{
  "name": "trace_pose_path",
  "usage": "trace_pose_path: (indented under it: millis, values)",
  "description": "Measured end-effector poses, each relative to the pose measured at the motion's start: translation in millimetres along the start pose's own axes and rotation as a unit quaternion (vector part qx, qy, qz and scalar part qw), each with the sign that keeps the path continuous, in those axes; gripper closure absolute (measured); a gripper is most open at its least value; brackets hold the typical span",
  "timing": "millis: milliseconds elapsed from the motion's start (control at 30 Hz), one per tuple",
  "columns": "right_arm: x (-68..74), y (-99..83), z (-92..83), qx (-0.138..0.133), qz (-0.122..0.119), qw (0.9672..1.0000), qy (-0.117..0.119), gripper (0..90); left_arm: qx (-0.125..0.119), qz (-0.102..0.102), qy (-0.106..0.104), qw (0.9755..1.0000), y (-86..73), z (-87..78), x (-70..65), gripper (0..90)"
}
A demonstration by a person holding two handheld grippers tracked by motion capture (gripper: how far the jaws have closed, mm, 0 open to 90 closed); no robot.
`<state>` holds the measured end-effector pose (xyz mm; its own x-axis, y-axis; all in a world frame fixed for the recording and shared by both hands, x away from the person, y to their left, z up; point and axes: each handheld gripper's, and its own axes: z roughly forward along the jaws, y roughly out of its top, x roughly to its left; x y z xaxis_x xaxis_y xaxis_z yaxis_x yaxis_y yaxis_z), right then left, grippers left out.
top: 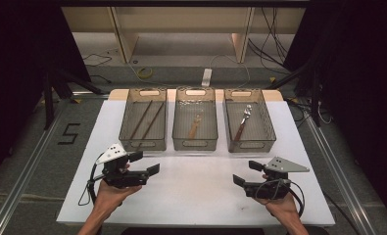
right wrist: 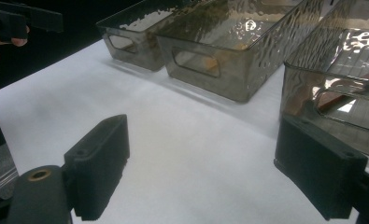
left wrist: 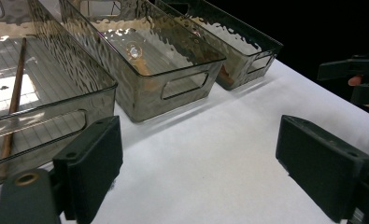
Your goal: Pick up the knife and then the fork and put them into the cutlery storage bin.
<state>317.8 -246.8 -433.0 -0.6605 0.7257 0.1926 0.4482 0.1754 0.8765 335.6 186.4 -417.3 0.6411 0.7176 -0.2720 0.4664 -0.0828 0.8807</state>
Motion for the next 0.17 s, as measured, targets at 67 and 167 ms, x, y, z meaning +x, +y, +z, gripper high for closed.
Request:
trace_pose_path:
  millis: [67, 167]
  values:
    - [-0.4, -0.1, 0.3, 0.001, 0.002, 1.0, 0.0, 18.5, -0.001, -0.001, 0.0, 1.0, 0.0, 0.1, 0.2, 14.1]
    - [-0.9, 0.1, 0.7, 0.001, 0.001, 1.0, -0.001, 18.5, 0.0, -0.001, 0.001, 1.0, 0.0, -0.1, 0.4, 14.1]
